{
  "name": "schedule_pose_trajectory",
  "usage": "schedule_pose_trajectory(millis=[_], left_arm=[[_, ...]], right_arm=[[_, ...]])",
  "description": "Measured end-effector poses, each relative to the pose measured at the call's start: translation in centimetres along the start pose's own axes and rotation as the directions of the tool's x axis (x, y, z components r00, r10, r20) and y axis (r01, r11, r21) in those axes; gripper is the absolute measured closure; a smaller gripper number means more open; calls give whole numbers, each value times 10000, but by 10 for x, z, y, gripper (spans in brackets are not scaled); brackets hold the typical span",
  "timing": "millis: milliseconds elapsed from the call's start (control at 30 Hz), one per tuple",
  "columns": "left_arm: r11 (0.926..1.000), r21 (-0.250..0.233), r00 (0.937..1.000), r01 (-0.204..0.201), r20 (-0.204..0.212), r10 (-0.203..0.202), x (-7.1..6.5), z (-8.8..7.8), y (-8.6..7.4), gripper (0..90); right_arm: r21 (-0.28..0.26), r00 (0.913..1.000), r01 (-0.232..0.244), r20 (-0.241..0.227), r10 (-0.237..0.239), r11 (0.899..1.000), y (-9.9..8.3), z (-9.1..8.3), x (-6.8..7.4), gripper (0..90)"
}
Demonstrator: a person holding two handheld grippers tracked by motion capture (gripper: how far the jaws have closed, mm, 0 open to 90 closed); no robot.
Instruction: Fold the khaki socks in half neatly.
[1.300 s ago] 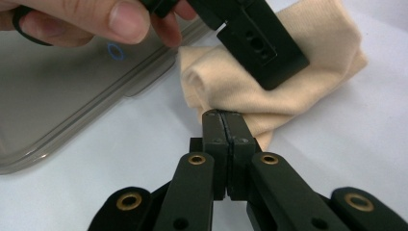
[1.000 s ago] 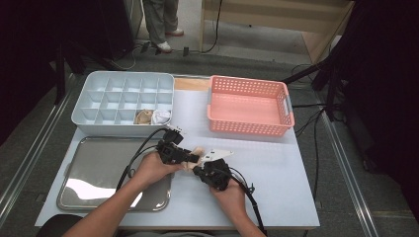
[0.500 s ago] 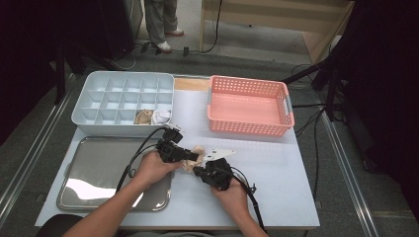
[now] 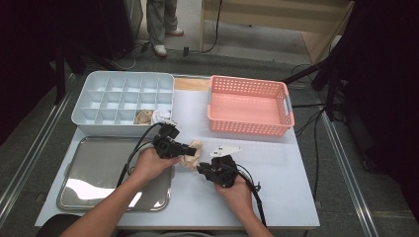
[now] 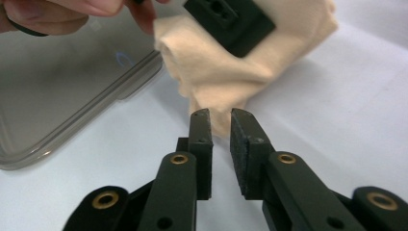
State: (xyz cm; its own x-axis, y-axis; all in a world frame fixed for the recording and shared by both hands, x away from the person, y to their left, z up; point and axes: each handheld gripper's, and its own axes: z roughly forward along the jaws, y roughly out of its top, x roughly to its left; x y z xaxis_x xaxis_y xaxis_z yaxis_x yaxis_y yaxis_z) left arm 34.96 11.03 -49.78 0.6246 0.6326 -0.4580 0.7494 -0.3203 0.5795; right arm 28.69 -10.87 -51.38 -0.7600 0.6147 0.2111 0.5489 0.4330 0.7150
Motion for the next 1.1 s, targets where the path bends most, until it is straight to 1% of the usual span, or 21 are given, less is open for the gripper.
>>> schedule_pose_trajectory(millis=[33, 67, 100, 200, 267, 300, 367, 433, 500, 600, 700, 733, 800, 900, 1100], left_arm=[[10000, -5, 10000, -46, -37, 46, -1, -1, 1, 721], [9998, 6, 9998, -179, -98, 179, -2, -2, 2, 721], [9998, -53, 9998, -188, -109, 188, -3, -3, 2, 721], [9996, -133, 9997, -243, -34, 243, -6, -6, 4, 720], [9995, -84, 9995, -317, 53, 318, -5, -7, 4, 719], [9995, -83, 9995, -315, 58, 316, -5, -8, 4, 719], [9994, -143, 9995, -300, 31, 301, -5, -9, 4, 719], [9990, -139, 9991, -418, -73, 417, -6, -11, 5, 719], [9985, -91, 9985, -541, -92, 540, -6, -13, 6, 718], [9984, -115, 9984, -549, -169, 547, -6, -16, 7, 716], [9987, -134, 9987, -489, -118, 488, -5, -19, 7, 716], [9987, -132, 9987, -487, -166, 485, -5, -20, 7, 716], [9988, -147, 9988, -472, -112, 471, -4, -22, 8, 716], [9985, -155, 9986, -519, -125, 517, -4, -25, 9, 715], [9982, -188, 9983, -571, -90, 569, -4, -31, 10, 714]], right_arm=[[-43, 10000, 8, 7, -8, 10000, 0, -1, -1, 779], [-39, 10000, -11, 25, 11, 10000, 0, -1, -2, 776], [-98, 10000, -5, 65, 6, 10000, 0, -2, -3, 766], [-216, 9999, -2, 158, 5, 9998, 0, -4, -6, 750], [-304, 9998, -88, 152, 93, 9995, 1, -6, -9, 731], [-354, 9999, -54, 153, 60, 9994, 1, -7, -11, 716], [-400, 9998, -73, 172, 80, 9992, 1, -7, -13, 700], [-402, 9996, -211, 201, 219, 9990, 1, -8, -14, 695], [-389, 9994, -260, 215, 268, 9989, 1, -8, -15, 684], [-397, 9992, -336, 213, 345, 9986, 2, -7, -18, 670], [-442, 9991, -312, 257, 324, 9985, 2, -8, -20, 654], [-492, 9992, -276, 272, 289, 9984, 2, -8, -21, 648], [-550, 9990, -317, 284, 333, 9980, 3, -9, -22, 642], [-658, 9990, -248, 358, 272, 9975, 3, -10, -24, 625], [-664, 9984, -472, 290, 492, 9967, 3, -11, -30, 611]])
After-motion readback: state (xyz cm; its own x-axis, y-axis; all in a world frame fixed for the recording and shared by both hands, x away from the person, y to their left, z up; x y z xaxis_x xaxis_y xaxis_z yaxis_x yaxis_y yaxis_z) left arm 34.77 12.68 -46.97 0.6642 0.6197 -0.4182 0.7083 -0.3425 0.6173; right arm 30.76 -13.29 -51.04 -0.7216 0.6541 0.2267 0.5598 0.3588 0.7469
